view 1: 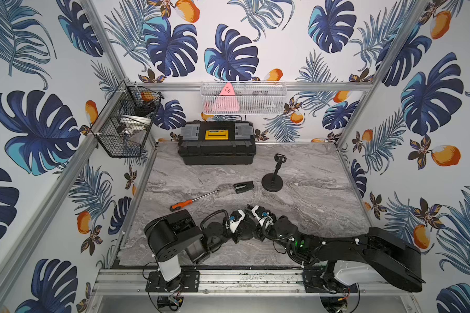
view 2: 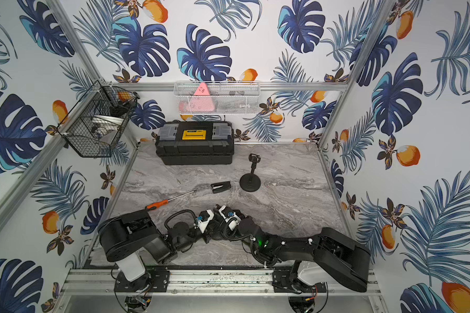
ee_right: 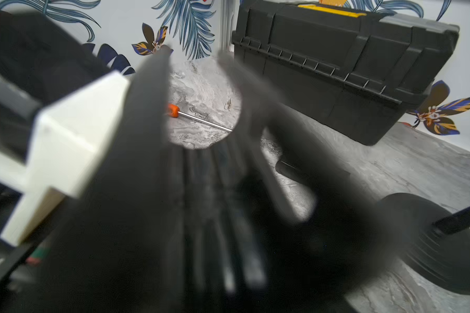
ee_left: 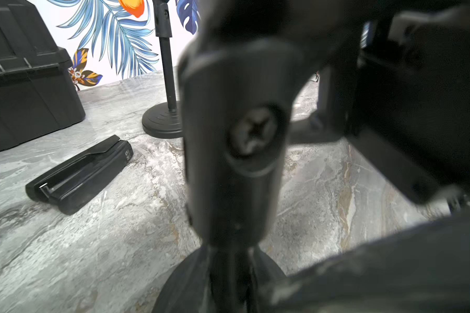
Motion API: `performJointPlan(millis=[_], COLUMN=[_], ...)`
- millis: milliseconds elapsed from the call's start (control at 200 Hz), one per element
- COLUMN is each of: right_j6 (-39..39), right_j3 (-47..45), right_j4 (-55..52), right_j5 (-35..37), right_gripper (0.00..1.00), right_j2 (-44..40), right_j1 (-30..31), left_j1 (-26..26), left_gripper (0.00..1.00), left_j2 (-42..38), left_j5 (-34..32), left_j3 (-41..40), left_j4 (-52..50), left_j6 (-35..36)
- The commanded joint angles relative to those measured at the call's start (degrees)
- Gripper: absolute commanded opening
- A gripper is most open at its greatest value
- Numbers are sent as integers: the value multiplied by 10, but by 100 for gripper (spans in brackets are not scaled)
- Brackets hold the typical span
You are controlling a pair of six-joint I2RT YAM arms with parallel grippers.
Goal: Assemble a microphone stand
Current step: Screw the microphone stand pole into the microphone stand base.
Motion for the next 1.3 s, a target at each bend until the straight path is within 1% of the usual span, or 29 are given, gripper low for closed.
performJointPlan(millis=[0,105,230,280,340,455,560,666,811,931,1006,1121,1241,1296], right_j6=[4,8,11,6,-18,-65,-94,-106,-93,-76,-71,-66,-59,-55], right_j3=[-11,-31,-45,-43,-25,8,34,57,70,75,77,83,86,86], right_j4=[-68,-73,-51,-39,-52,-52,-31,-7,67,110,122,125,133,149], right_j5=[-51,-127,-288,-339,-405,-502,-559,-596,-627,-658,-669,-679,-688,-692], right_gripper=[67,67,64,63,62,62,66,66,65,61,55,51,50,46], right_j2=[-47,-95,-114,-104,-83,-27,27,68,110,129,134,143,152,157], right_j1=[-16,-59,-151,-182,-207,-227,-235,-241,-249,-258,-260,-259,-260,-260], left_j1=[0,0,0,0,0,0,0,0,0,0,0,0,0,0], left_gripper=[21,21,21,21,21,22,22,22,22,23,23,23,24,23], left_j2=[-3,-4,5,7,7,2,-2,2,10,7,5,7,9,8], left_j5=[-1,2,11,12,13,13,20,23,25,24,23,25,25,25], left_j3=[-2,-3,0,0,-1,-5,-5,-2,0,-1,-2,0,0,0], left_j4=[25,25,25,25,25,25,26,25,25,25,25,25,25,25], left_j6=[21,21,18,17,17,20,22,21,20,21,21,20,18,18])
